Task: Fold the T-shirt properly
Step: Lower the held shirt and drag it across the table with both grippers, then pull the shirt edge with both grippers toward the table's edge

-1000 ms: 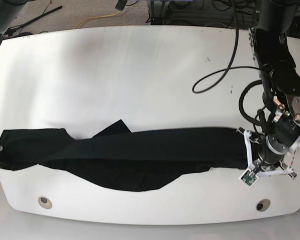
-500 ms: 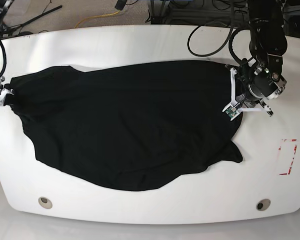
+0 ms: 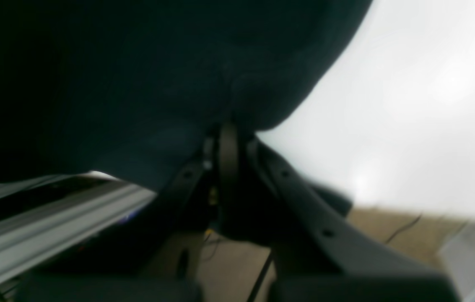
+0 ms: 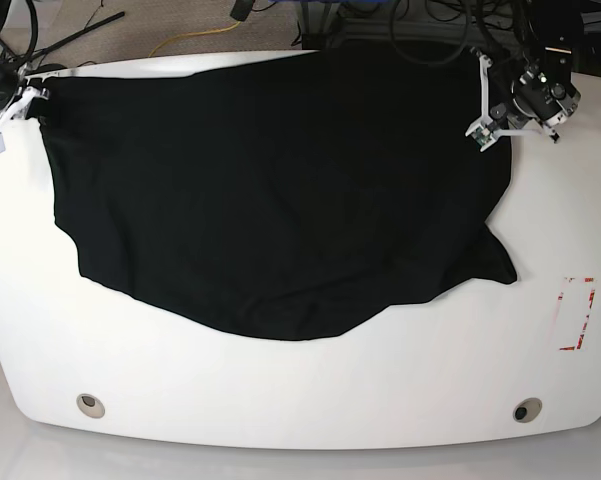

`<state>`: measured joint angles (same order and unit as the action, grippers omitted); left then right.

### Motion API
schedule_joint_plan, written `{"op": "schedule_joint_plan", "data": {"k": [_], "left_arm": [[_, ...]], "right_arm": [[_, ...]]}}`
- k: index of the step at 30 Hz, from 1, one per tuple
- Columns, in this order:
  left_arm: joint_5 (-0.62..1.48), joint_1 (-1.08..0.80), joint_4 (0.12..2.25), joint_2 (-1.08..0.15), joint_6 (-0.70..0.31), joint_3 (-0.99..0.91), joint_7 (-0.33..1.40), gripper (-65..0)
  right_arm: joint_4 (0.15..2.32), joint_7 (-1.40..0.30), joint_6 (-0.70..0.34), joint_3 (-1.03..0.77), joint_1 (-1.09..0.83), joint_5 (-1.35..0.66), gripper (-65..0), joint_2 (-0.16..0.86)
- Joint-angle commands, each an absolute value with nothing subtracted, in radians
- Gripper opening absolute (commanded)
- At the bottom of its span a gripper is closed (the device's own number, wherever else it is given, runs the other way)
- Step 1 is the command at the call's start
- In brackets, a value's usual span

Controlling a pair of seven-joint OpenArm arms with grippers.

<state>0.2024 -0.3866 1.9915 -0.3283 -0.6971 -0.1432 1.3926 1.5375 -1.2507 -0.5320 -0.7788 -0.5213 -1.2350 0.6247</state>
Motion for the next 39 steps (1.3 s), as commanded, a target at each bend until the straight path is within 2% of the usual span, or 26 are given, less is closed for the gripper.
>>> {"op": "schedule_joint_plan", "data": {"k": [1, 8, 11, 20, 28, 35, 39], "left_arm": [[0.191, -0.415, 2.009, -0.337, -0.698, -0.168, 1.396, -61.5], [0.194, -0.386, 2.008, -0.271, -0.698, -0.337, 1.396, -61.5], [0.191, -0.32, 2.006, -0.259, -0.698, -0.352, 1.36, -61.5], [0.189, -0.041, 2.005, -0.177, -0.698, -0.349, 1.348, -61.5], [0.188, 0.124, 1.986, -0.151, -0.698, -0.348, 1.345, -61.5], [0.186, 0.197, 1.974, -0.151, -0.698, -0.346, 1.148, -61.5], [0.186, 0.303, 1.929, -0.154, -0.698, -0.346, 1.141, -61.5]], "right_arm": [[1.596, -1.239, -0.536, -0.809, -0.57, -1.245, -65.0, 0.587], [1.673, -1.237, -0.536, -0.825, -0.578, -1.244, -65.0, 0.509], [1.673, -1.237, -0.536, -0.819, -0.499, -1.23, -65.0, 0.486], [1.673, -1.213, -0.538, -0.817, -0.189, -1.012, -65.0, 0.407], [1.673, -1.063, -0.535, -0.799, 0.007, -0.855, -65.0, 0.386], [1.672, -0.855, -0.535, -0.668, 0.133, -0.661, -65.0, 0.394], [1.672, -0.831, -0.536, -0.599, 0.236, -0.564, -65.0, 0.407]]}}
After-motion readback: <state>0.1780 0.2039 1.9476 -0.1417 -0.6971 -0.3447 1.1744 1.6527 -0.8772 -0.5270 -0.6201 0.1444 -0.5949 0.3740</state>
